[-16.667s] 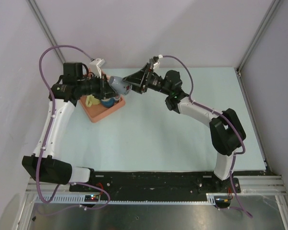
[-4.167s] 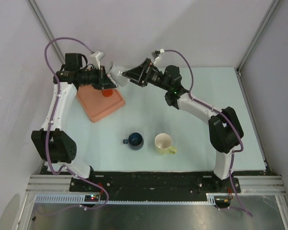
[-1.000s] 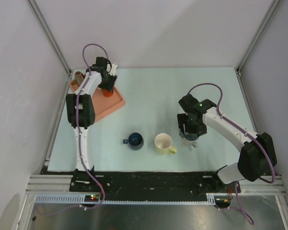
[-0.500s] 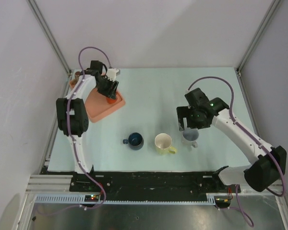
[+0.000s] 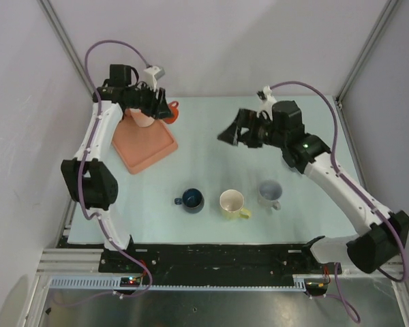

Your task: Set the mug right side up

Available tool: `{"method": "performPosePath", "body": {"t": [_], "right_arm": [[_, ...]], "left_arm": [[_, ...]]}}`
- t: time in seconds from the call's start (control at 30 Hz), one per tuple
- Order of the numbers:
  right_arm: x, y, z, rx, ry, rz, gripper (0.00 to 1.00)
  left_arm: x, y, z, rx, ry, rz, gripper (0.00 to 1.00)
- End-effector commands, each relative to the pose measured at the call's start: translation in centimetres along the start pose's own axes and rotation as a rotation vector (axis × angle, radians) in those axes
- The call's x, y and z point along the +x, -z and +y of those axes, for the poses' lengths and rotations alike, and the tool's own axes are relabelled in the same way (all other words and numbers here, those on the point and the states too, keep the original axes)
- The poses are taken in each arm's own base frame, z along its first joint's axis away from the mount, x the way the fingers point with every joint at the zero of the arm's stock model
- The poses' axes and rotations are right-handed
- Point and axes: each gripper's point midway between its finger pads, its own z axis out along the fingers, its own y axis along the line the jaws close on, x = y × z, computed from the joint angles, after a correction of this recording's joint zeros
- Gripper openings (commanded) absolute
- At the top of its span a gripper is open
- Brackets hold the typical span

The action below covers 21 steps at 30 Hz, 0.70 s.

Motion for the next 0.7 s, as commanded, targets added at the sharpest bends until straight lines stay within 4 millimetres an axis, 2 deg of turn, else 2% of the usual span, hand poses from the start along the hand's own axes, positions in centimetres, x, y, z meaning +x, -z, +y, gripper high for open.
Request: {"method": "performPosePath", "body": {"t": [0.0, 0.13, 0.33, 0.5, 0.67], "right_arm": [[-8.0, -1.7, 9.3, -0.458, -0.101, -0.224, 0.99], [-10.6, -3.5, 11.8, -0.598, -0.191, -0.256, 0.98], [-12.0, -5.5, 15.7, -0.768, -0.254, -0.192, 0.80], [-12.2, -5.5, 17.1, -0.863, -0.295, -0.181, 0.65], [-11.3, -5.7, 18.0, -0.897, -0.315, -0.146, 0.55]], "left_arm": [[-8.1, 6.5, -8.1, 0.145, -0.054, -0.229, 0.00], [-9.8, 8.8, -11.5, 0.204, -0.074, -0.282, 0.00], [-11.2, 10.6, -14.6, 0.311, -0.065, -0.315, 0.00], [-11.3, 10.6, -14.9, 0.314, -0.083, -0.319, 0.00], [-11.2, 10.0, -14.7, 0.321, -0.074, -0.310, 0.00]]}}
